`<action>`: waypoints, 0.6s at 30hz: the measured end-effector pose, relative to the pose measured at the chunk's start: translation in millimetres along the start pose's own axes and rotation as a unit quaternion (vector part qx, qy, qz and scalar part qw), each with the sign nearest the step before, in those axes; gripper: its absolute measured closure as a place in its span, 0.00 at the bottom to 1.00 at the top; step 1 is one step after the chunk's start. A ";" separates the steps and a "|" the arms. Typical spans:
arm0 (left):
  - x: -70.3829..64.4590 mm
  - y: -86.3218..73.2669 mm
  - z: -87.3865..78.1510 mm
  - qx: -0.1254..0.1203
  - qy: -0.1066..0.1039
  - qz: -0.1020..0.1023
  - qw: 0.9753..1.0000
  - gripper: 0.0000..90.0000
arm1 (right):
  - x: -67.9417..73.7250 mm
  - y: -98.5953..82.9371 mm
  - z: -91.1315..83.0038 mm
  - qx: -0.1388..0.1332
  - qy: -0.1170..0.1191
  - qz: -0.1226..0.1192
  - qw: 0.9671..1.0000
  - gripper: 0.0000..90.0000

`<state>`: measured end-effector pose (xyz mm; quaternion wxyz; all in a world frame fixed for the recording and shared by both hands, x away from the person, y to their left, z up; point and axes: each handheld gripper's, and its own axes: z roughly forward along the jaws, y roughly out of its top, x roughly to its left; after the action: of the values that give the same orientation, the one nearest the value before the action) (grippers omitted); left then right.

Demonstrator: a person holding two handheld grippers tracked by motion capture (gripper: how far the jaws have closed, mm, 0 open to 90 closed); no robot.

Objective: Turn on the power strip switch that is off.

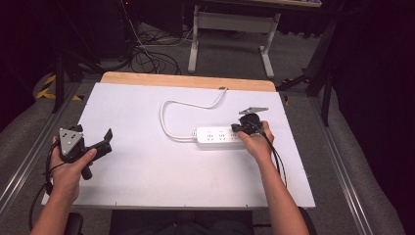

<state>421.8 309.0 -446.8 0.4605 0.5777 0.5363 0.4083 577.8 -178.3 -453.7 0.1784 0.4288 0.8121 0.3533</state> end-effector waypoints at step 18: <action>0.7 -0.3 0.1 0.001 0.000 0.000 1.000 0.07 | -1.3 -4.0 -0.9 -0.004 -0.021 -0.013 1.000 1.00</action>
<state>421.9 309.6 -447.2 0.4596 0.5787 0.5365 0.4075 575.8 -181.2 -456.0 0.2015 0.4247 0.8122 0.3455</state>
